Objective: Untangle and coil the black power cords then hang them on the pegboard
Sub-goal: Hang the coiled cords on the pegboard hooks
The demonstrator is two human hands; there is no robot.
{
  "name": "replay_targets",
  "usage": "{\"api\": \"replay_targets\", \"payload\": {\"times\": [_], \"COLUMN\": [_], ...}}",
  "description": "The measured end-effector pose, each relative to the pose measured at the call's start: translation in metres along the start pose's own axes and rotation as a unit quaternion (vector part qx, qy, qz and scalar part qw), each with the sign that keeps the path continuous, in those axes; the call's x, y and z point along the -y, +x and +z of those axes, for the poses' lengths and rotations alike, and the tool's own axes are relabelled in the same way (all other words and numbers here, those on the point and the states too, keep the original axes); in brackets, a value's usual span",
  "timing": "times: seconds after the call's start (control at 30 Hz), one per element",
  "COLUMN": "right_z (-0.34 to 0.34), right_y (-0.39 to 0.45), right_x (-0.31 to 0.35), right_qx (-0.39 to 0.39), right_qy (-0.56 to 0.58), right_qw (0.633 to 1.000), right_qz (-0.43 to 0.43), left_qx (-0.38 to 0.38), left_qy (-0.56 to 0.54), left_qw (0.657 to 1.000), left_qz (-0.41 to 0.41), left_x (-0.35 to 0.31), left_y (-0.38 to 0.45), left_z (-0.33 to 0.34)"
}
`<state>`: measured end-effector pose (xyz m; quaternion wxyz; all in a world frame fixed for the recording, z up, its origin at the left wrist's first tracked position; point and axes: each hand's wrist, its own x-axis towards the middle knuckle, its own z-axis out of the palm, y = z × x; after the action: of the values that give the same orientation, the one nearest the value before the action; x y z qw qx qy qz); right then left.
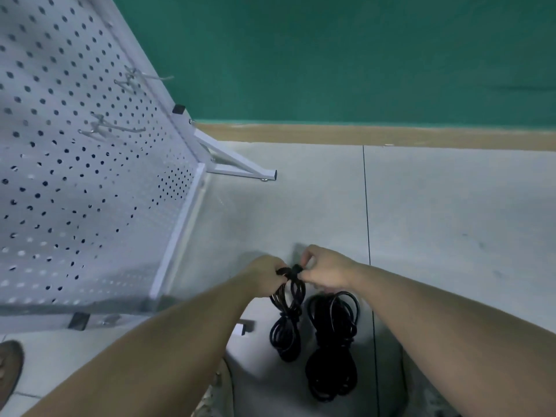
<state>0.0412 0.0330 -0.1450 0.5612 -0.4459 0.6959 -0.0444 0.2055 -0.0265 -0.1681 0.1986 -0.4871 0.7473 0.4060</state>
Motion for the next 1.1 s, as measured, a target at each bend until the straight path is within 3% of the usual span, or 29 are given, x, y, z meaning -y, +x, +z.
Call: {"api": "replay_targets", "payload": {"times": [0.13,0.2,0.33,0.4,0.5,0.6,0.77,0.9,1.1], "right_z": [-0.016,-0.024,-0.039,-0.046,-0.058,-0.069,-0.075,-0.070,-0.051], "right_y": [-0.009,-0.016,-0.034,-0.042,-0.057,-0.071,-0.086,-0.090,-0.082], "right_x": [0.009,0.021,0.055,0.073,0.099,0.125,0.160,0.181,0.201], "right_qx": [-0.041,-0.080,-0.108,-0.132,-0.147,-0.135,-0.155,-0.157,-0.086], "right_qy": [0.113,0.160,0.228,0.236,0.258,0.265,0.256,0.261,0.250], "right_qw": [0.992,0.983,0.962,0.952,0.934,0.925,0.909,0.900,0.907], "right_qz": [-0.025,-0.050,-0.108,-0.142,-0.197,-0.237,-0.289,-0.310,-0.328], "left_qx": [-0.110,-0.169,-0.210,-0.256,-0.334,-0.358,-0.326,-0.341,-0.374], "left_qy": [-0.150,-0.222,-0.372,-0.347,-0.216,-0.123,-0.139,-0.171,-0.272], "left_qw": [0.983,0.960,0.904,0.900,0.905,0.907,0.920,0.909,0.881], "left_qz": [0.002,0.011,0.025,0.066,0.150,0.186,0.164,0.164,0.102], "left_x": [-0.014,-0.021,-0.039,-0.049,-0.057,-0.057,-0.047,-0.036,0.003], "left_y": [-0.013,-0.023,-0.048,-0.063,-0.090,-0.118,-0.156,-0.168,-0.171], "left_z": [-0.034,-0.055,-0.092,-0.109,-0.138,-0.164,-0.181,-0.187,-0.186]}}
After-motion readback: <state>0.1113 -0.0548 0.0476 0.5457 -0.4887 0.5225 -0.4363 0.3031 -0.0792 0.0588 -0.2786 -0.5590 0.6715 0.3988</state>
